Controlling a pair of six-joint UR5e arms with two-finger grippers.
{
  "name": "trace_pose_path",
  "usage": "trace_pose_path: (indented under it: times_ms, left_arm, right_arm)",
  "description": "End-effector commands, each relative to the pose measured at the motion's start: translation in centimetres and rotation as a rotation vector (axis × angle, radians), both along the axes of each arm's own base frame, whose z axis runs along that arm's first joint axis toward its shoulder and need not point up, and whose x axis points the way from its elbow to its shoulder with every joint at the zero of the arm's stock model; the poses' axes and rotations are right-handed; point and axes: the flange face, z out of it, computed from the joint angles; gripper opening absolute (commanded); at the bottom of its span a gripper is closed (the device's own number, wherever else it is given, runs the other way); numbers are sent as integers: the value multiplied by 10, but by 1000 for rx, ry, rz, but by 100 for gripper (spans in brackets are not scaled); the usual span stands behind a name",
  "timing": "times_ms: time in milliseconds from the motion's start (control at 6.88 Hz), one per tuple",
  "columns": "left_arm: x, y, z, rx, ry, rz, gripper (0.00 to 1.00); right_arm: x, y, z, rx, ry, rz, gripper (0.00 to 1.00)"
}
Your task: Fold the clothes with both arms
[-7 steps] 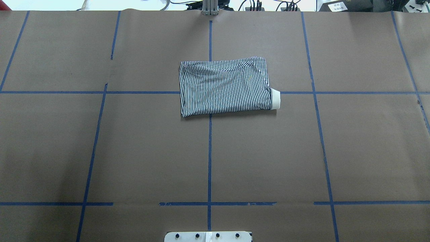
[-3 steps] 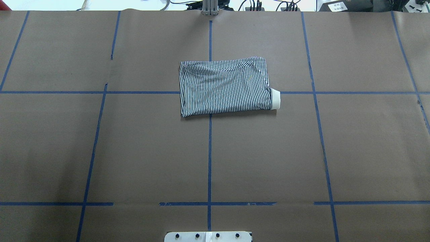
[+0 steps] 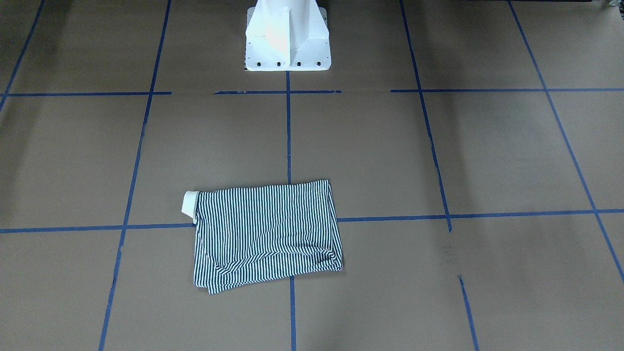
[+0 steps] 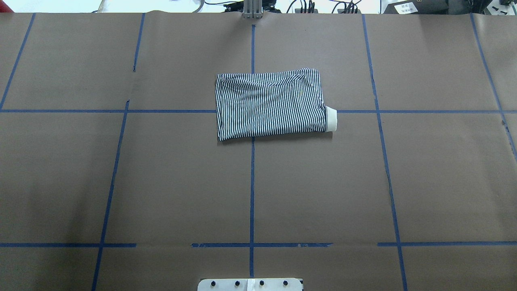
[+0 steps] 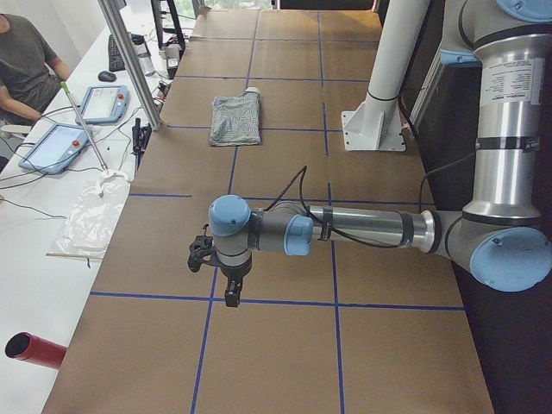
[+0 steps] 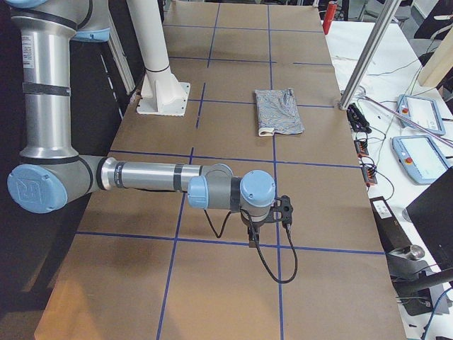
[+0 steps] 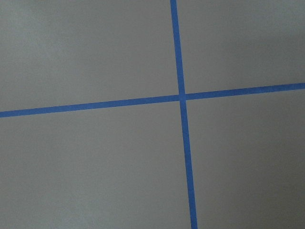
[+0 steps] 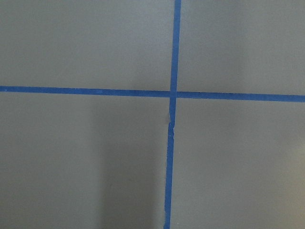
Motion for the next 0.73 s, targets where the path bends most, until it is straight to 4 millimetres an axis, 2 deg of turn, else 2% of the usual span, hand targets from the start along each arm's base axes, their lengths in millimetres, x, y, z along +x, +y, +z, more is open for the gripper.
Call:
trace_pose_path:
  times_ms: [0, 581]
  left_arm:
    - [0, 0, 0, -1, 1, 0, 100]
    - [1, -1, -1, 1, 7, 1, 100]
  right_arm:
    - [0, 0, -2, 3, -2, 1, 100]
    - [0, -3, -9, 17, -8, 2, 100]
